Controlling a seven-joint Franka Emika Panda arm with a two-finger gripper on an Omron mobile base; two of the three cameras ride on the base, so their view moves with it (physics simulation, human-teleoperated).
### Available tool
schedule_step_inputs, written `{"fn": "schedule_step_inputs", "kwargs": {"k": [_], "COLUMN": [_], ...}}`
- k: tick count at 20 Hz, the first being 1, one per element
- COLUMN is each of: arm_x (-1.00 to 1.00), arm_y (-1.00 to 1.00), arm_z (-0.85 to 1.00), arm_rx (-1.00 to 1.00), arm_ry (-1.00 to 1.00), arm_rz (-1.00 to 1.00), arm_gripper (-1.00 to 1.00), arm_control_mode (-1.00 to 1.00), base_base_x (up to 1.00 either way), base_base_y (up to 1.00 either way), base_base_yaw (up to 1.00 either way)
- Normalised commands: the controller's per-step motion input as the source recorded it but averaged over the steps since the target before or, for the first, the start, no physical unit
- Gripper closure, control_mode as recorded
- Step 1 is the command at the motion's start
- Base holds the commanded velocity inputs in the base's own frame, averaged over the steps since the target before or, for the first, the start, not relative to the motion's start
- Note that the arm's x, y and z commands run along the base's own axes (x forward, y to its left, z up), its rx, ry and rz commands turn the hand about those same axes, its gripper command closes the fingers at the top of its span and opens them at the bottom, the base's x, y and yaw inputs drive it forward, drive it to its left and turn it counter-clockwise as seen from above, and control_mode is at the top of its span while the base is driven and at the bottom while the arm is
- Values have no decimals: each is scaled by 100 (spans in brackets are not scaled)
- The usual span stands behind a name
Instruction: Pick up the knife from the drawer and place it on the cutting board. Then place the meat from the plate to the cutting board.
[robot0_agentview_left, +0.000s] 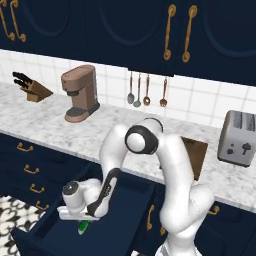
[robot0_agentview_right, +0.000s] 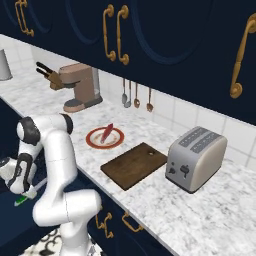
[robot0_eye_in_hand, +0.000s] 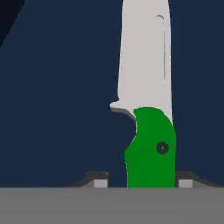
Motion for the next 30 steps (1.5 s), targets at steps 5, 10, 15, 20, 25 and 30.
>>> {"fn": "schedule_step_inputs", "kwargs": {"k": [5, 10, 15, 20, 25, 30], "arm_x": [-15, -71, -68, -24, 19, 12], "arm_y": [21, -42, -92, -83, -8, -33], "arm_z": [-40, 83, 91, 100, 100, 88], "arm_rx": [-5, 12, 13, 14, 14, 8], "arm_ry": [-11, -18, -18, -10, 12, 17], "arm_rz": [-1, -7, -18, -25, -27, -19], "arm_gripper": [100, 100, 100, 100, 100, 100], "arm_control_mode": [-100, -100, -100, -100, -100, -100], "base_base_x": [0, 0, 0, 0, 0, 0], "base_base_y": [0, 0, 0, 0, 0, 0], "base_base_yaw": [0, 0, 0, 0, 0, 0]}}
